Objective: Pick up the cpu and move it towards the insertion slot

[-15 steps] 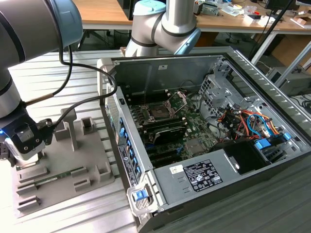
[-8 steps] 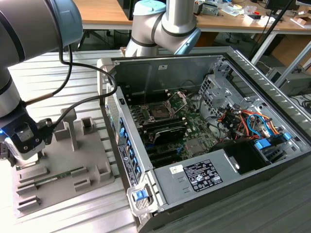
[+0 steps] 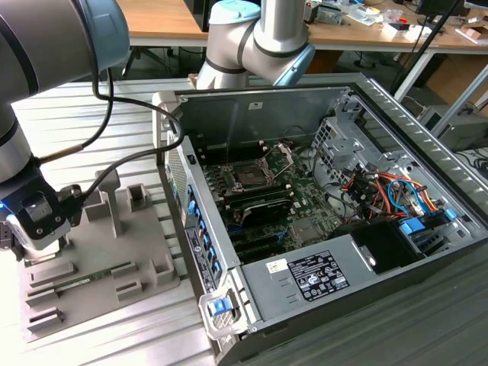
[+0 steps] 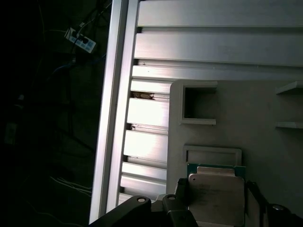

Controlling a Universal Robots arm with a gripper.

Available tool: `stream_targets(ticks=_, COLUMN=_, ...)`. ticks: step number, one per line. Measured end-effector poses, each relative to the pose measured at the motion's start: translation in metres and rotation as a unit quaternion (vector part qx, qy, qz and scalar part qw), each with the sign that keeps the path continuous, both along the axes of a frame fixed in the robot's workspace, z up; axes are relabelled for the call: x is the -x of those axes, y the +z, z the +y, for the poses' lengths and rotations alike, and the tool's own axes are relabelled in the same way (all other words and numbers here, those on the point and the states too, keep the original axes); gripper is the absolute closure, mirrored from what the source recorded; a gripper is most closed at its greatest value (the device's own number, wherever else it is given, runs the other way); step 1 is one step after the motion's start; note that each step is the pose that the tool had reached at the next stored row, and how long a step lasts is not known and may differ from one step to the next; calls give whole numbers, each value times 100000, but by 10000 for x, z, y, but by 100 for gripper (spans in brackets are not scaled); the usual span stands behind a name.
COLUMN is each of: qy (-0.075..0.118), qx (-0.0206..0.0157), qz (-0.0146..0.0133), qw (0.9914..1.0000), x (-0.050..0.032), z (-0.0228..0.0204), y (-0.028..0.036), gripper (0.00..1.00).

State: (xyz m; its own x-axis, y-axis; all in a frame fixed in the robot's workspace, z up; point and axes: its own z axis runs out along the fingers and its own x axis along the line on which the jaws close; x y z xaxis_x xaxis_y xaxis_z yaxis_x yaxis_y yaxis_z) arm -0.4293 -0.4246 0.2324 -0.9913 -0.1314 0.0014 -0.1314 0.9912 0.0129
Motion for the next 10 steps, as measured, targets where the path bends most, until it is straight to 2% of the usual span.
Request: stream_targets(ticks=10, qy=2, qx=0, qz=-2, qw=100000, x=0, z=0, y=27, gripper=45)
